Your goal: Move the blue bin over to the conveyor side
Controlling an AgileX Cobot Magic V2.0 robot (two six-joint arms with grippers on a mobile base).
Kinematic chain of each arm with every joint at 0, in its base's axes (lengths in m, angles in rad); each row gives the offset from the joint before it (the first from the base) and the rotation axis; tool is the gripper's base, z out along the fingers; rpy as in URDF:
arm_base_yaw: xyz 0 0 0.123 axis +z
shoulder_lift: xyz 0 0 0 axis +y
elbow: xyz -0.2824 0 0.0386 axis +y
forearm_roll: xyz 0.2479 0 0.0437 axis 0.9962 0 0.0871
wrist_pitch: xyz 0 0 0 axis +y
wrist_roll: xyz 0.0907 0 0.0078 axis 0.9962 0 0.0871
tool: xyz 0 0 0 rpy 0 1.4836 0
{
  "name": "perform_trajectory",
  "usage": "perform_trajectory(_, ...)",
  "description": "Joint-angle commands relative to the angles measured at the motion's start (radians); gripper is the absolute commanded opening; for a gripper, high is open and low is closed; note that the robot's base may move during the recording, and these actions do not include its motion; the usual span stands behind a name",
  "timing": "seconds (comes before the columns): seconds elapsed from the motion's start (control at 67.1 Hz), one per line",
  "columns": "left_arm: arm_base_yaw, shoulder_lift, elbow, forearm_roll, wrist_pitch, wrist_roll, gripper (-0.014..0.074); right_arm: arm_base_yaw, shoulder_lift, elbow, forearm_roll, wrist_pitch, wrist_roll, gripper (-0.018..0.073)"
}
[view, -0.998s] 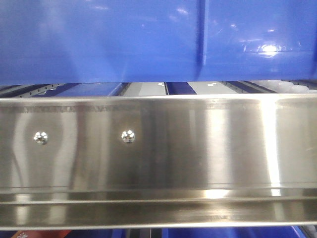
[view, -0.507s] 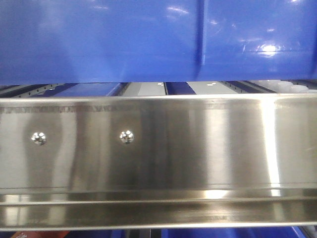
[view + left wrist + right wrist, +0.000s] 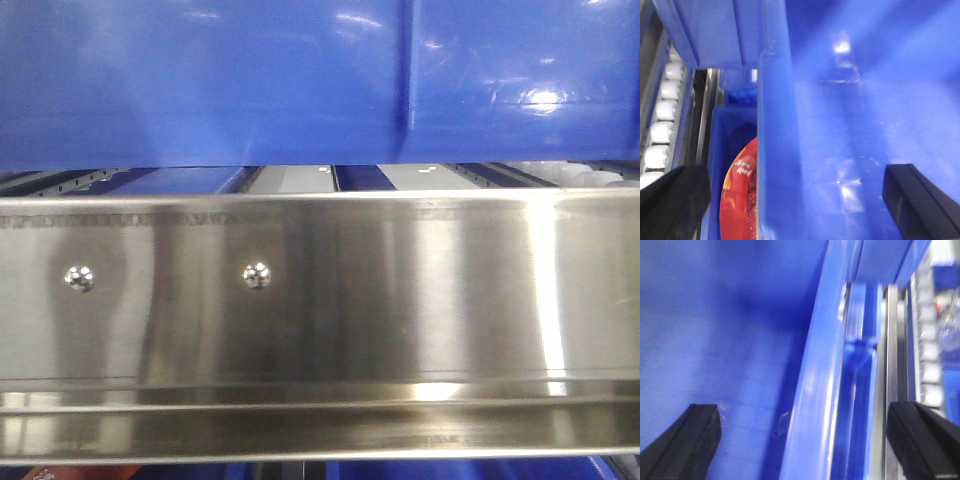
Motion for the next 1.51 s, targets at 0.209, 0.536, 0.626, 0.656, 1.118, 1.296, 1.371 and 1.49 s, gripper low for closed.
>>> perform_trajectory(0.209, -0.072, 0.009, -0.007, 0.103, -0.050, 0.012, 0.0601, 0.005, 0.069, 0.001, -0.071, -0.012, 0.002, 0.0558)
perform_trajectory(0.536, -0.085, 0.045, -0.008, 0.118, -0.076, -0.028, 0.0601, 0.005, 0.088, 0.001, -0.065, -0.012, 0.015, 0.0558)
perform_trajectory(0.626, -0.085, 0.065, -0.032, 0.118, -0.071, -0.039, 0.0601, 0.005, 0.088, 0.001, -0.065, -0.012, 0.015, 0.0558)
perform_trajectory(0.656, -0.085, 0.074, -0.046, 0.118, -0.062, -0.039, 0.0601, 0.005, 0.088, 0.001, -0.065, -0.012, 0.015, 0.0558)
perform_trajectory(1.118, -0.013, 0.219, -0.209, 0.033, 0.020, 0.032, 0.0601, 0.005, 0.088, 0.001, -0.065, -0.012, 0.015, 0.0558)
perform_trajectory(1.296, -0.013, 0.234, -0.169, 0.033, 0.020, 0.041, 0.0601, 0.005, 0.088, 0.001, -0.065, -0.012, 0.015, 0.0558)
perform_trajectory(1.371, -0.013, 0.234, -0.141, 0.033, 0.020, 0.041, 0.0601, 0.005, 0.088, 0.001, -0.065, -0.012, 0.015, 0.0558)
perform_trajectory(1.49, -0.013, 0.234, -0.104, 0.042, 0.020, 0.041, 0.0601, 0.005, 0.088, 0.001, -0.065, -0.012, 0.015, 0.0558)
